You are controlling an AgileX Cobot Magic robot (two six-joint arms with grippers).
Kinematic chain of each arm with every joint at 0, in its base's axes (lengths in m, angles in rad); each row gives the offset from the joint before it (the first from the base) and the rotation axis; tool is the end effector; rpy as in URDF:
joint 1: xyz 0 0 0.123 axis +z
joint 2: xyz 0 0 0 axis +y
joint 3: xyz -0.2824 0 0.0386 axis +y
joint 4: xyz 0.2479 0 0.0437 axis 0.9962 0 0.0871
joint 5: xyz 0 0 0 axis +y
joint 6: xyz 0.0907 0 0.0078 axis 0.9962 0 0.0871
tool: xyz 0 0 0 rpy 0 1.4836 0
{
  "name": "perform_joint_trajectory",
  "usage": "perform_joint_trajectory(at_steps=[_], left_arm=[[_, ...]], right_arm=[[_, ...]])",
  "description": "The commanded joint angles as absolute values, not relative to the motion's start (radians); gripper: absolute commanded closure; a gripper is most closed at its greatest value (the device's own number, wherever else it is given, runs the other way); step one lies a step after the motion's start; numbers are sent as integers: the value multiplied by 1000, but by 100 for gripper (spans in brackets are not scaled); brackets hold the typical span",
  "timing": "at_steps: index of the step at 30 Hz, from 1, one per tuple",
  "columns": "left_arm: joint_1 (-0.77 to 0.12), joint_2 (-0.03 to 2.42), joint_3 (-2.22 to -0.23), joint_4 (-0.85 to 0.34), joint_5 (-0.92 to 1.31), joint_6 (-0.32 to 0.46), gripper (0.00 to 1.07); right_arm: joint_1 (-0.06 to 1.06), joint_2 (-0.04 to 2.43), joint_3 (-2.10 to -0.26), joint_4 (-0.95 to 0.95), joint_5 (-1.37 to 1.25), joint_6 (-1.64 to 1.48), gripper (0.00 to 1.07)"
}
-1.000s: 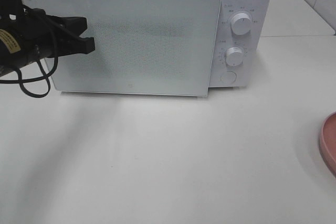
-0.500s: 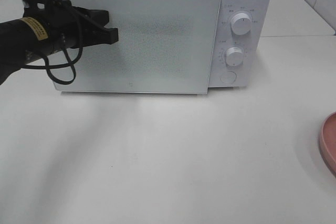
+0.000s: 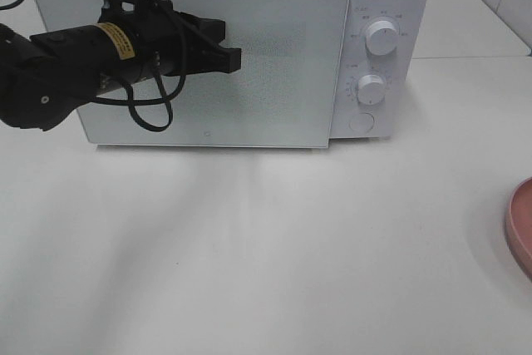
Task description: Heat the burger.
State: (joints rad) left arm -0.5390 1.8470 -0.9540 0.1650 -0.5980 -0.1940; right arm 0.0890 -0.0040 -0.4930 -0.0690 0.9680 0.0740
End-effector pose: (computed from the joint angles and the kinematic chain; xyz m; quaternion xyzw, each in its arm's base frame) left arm 0.3323 -0.2085 0.1991 0.2138 0.7484 -0.2186 0.5886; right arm -0.0007 -0.0053 0.2830 -0.0065 0.8285 0.0111 0.5599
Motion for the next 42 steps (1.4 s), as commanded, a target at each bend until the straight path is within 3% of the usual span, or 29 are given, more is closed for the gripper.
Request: perform_joint_trajectory(at_steps=[1,31,42], left_arm=[[-530,1860,-1005,104,-588,-196,107],[-595,1989,-1245,97,-537,-198,107],[-692,1943,-1245,97,-388,-200,107]], right_arm=[[82,-34,-492,-67,960,74,33],[82,-34,-492,-67,960,74,33],[82,-34,-492,-67,960,74,33]])
